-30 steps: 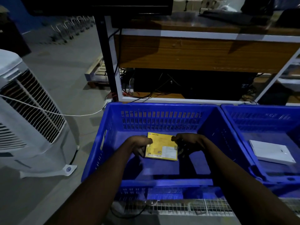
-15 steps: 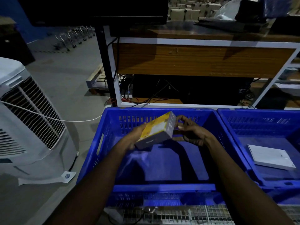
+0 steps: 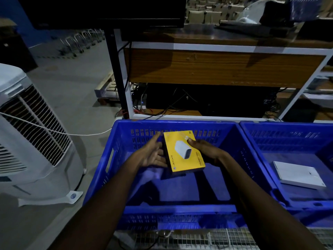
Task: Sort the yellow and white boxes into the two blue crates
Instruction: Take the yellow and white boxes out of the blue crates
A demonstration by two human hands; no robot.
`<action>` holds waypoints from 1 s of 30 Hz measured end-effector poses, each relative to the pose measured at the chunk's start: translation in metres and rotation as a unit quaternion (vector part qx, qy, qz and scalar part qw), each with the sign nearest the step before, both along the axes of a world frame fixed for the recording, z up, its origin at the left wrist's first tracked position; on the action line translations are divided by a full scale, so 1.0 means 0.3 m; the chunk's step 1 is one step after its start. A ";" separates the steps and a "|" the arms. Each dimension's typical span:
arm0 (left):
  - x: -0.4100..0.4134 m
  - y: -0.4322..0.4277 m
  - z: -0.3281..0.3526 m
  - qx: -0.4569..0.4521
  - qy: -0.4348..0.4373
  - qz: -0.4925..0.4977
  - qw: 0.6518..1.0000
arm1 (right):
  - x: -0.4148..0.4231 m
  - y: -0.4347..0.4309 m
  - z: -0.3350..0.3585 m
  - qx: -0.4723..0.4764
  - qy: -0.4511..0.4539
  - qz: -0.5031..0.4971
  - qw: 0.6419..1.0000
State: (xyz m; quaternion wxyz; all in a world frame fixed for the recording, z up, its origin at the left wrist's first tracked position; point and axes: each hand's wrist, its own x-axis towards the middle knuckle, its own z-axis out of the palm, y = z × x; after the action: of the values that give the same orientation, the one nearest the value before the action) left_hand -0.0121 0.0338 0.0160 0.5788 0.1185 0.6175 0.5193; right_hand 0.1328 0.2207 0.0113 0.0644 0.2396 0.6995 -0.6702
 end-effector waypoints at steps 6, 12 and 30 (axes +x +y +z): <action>0.002 0.002 -0.021 0.020 0.084 -0.004 0.996 | 0.001 -0.014 0.017 -0.006 -0.008 -0.022 1.000; 0.017 -0.008 -0.015 0.034 0.088 -0.062 0.994 | -0.001 -0.006 0.016 -0.070 0.014 -0.083 0.994; -0.058 0.001 -0.119 -0.043 0.477 0.025 0.878 | -0.007 0.000 -0.039 0.138 -0.127 -0.029 0.982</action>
State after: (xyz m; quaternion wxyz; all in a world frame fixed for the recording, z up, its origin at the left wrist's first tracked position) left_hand -0.0295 0.0341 -0.0195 0.2057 0.3109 0.8434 0.3869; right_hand 0.1306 0.2206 -0.0004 0.0991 0.3497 0.7643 -0.5326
